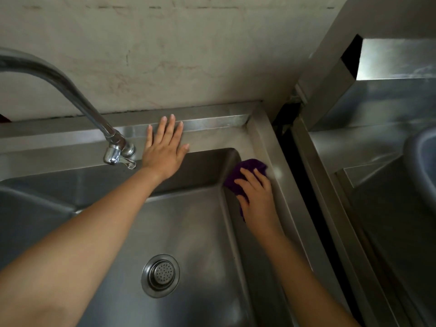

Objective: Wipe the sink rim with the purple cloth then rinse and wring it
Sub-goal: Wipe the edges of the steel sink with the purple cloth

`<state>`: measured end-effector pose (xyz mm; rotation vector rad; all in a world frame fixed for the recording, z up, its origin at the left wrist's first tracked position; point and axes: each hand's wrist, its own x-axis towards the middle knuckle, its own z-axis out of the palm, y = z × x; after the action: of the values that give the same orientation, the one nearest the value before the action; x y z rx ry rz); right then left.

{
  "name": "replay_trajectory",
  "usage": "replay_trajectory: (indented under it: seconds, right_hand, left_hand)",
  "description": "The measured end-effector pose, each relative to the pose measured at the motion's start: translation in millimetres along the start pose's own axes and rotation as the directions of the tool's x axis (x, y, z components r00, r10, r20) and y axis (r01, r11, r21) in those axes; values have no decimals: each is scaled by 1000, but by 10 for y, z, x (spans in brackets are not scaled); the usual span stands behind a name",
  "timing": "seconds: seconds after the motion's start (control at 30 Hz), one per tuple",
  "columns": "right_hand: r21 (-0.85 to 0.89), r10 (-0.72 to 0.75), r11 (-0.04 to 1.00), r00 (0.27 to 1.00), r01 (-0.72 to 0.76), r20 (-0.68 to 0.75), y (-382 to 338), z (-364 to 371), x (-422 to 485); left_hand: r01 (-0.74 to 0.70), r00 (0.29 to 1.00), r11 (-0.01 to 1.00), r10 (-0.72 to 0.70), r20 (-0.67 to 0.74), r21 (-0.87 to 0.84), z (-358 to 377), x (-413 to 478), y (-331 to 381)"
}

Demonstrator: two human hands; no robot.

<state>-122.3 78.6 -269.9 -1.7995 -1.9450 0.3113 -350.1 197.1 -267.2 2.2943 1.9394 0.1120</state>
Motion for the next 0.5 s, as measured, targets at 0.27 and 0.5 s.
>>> replay_trajectory:
  seconds: [0.27, 0.5]
  right_hand:
    - [736, 472, 541, 871, -408, 136, -431, -312, 29]
    - [785, 319, 450, 897, -427, 305, -752, -176, -88]
  left_hand:
    - [405, 910, 230, -12, 414, -885, -206, -806, 892]
    - [604, 764, -462, 103, 637, -649, -155, -1079, 659]
